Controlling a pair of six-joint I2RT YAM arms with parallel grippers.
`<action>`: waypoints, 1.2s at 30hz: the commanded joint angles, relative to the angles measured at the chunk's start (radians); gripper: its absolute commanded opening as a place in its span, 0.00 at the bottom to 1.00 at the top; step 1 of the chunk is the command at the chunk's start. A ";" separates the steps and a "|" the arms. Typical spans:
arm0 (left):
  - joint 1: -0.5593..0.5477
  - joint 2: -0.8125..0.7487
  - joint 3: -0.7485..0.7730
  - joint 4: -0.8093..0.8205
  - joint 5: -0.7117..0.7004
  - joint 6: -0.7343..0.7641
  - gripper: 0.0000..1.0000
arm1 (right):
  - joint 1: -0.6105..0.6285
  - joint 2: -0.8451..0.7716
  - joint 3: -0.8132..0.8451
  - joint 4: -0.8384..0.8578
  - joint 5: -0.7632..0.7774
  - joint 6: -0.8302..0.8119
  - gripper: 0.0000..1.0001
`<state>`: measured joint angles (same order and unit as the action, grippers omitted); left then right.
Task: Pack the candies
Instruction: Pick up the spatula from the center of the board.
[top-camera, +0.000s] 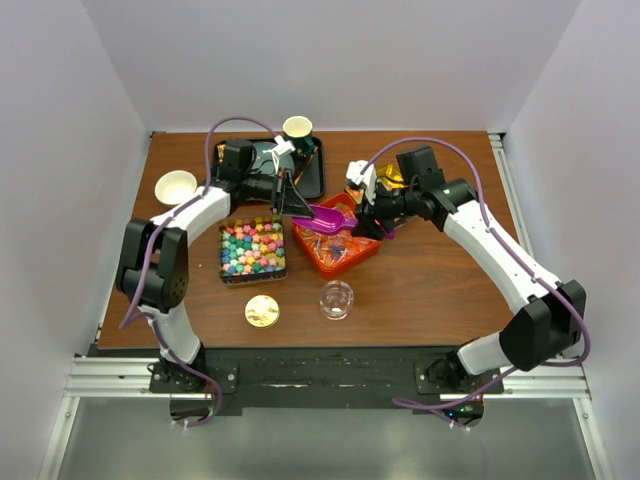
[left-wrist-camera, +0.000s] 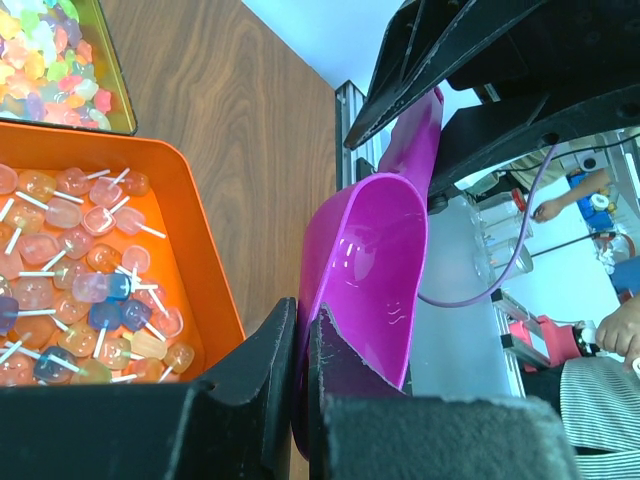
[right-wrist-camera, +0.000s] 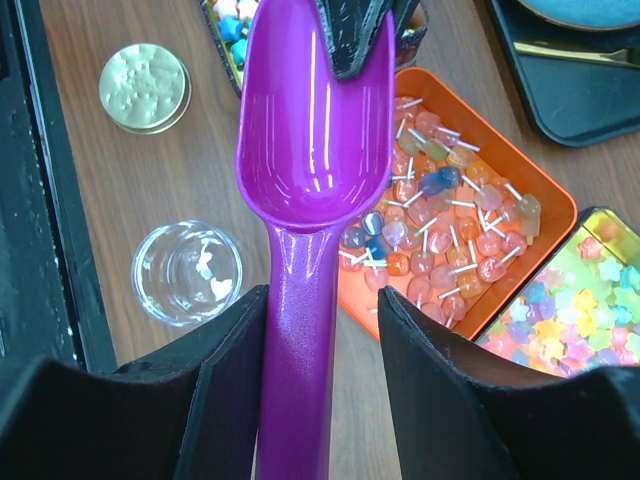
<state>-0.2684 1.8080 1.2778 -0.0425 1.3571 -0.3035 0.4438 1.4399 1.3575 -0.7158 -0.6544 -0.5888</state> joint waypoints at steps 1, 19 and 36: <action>0.001 0.004 -0.005 0.079 0.089 -0.049 0.00 | -0.005 0.017 0.040 -0.020 -0.019 -0.054 0.48; 0.057 -0.039 0.138 -0.476 -0.352 0.499 0.49 | -0.008 0.144 0.251 -0.333 0.124 -0.359 0.00; 0.307 -0.274 -0.109 -0.637 -0.984 0.684 0.56 | 0.134 0.471 0.661 -0.409 0.378 -0.387 0.00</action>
<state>0.0303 1.5356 1.1980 -0.6239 0.4595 0.3267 0.4808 1.9442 2.0167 -1.1446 -0.3595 -0.9619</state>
